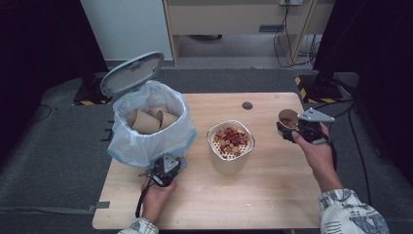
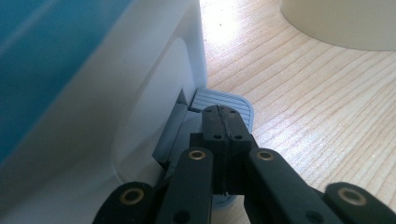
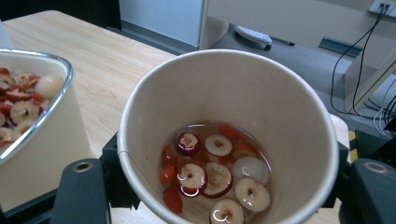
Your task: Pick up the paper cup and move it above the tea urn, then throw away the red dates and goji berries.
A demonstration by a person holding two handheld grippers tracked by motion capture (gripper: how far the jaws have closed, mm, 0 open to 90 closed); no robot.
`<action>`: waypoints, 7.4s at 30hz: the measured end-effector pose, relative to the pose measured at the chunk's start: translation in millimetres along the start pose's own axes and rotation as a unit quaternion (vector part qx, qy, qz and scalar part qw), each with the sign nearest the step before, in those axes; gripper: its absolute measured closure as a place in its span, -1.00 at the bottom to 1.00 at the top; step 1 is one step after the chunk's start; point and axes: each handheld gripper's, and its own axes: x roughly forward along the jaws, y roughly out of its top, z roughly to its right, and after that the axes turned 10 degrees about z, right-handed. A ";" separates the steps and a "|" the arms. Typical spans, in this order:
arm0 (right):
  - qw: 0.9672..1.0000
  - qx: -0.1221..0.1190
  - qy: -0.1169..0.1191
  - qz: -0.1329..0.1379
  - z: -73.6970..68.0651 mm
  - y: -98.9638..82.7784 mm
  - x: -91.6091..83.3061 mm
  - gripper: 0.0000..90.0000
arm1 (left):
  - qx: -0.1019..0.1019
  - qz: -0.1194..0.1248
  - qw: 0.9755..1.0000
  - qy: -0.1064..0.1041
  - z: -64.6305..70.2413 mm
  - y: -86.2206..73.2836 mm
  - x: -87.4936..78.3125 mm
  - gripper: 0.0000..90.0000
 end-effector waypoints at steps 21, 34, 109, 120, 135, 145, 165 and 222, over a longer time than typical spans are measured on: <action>0.999 -0.038 0.012 0.022 -15.2 42.4 11.3 -0.32 | -0.001 0.000 1.000 0.000 -0.1 -0.2 -0.1 0.98; 0.998 -0.054 0.011 0.024 -14.4 57.7 13.4 -0.32 | -0.002 0.001 1.000 0.000 -0.1 -0.2 -0.1 0.98; 0.986 -0.150 0.058 0.038 -69.4 98.1 38.3 -0.32 | -0.003 0.002 1.000 0.000 -0.1 -0.2 0.2 0.98; 0.983 -0.169 0.058 0.044 -79.6 103.5 41.5 -0.32 | -0.003 0.002 1.000 -0.001 -0.3 -0.3 0.1 0.98; 0.977 -0.197 0.058 0.049 -86.1 105.1 42.2 -0.32 | -0.003 0.002 1.000 -0.001 -0.5 -0.3 0.1 0.98; 0.973 -0.215 0.059 0.062 -93.5 106.3 43.5 -0.32 | -0.004 0.001 1.000 -0.001 -0.7 -0.3 0.0 0.98; 0.968 -0.238 0.055 0.062 -98.5 106.0 44.9 -0.32 | -0.004 0.001 1.000 -0.002 -0.7 -0.3 0.0 0.98; 0.912 -0.407 0.034 0.046 -125.8 103.0 46.3 -0.32 | -0.004 0.001 1.000 -0.001 -0.6 -0.2 0.0 0.98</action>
